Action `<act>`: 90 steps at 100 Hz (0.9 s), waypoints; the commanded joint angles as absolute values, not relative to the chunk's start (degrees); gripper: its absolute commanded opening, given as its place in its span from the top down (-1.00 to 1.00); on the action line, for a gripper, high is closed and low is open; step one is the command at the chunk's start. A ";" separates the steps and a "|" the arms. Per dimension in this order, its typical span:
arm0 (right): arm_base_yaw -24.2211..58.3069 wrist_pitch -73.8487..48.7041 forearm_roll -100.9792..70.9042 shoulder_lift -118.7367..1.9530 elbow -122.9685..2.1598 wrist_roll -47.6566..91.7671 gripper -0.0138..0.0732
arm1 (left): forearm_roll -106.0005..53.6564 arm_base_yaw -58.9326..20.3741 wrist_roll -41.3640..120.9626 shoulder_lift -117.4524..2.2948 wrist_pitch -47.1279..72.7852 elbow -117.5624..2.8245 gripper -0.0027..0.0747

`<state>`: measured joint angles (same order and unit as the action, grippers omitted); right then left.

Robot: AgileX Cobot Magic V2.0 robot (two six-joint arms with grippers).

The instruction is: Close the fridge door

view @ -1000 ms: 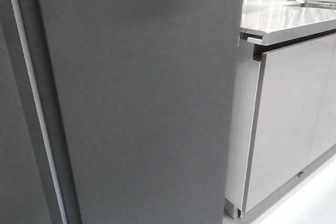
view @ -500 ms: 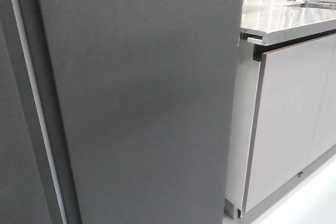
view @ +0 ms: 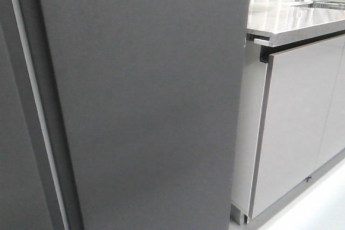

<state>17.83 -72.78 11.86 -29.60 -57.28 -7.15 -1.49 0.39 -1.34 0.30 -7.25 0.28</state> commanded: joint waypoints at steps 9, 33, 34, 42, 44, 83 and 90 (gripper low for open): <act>16.82 -74.20 13.38 -29.51 -58.49 -6.80 0.79 | -1.72 0.47 -1.45 0.94 -11.43 2.30 0.98; 8.29 -50.57 7.94 -22.27 -50.29 -7.34 0.79 | -1.72 0.47 -1.45 0.94 -11.43 2.30 0.98; 8.01 -49.86 7.83 -21.64 -49.82 -7.34 0.79 | -1.72 0.47 -1.45 0.94 -11.43 2.30 0.98; 4.76 -42.64 6.39 -17.92 -43.78 -7.34 0.79 | -1.72 0.47 -1.45 0.94 -11.43 2.30 0.98; 4.22 -41.01 6.04 -16.88 -42.14 -7.34 0.79 | -1.72 0.47 -1.45 0.94 -11.43 2.30 0.98; -2.15 -16.66 3.31 -1.76 -11.32 -7.34 0.79 | -1.72 0.47 -1.45 0.94 -11.43 2.30 0.98; -2.15 -11.43 3.31 -0.70 -7.14 -7.34 0.79 | -1.72 0.47 -1.45 0.94 -11.43 2.30 0.98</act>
<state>-1.80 -23.17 3.37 -1.53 -10.27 -7.19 -1.49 0.39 -1.34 0.30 -7.25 0.28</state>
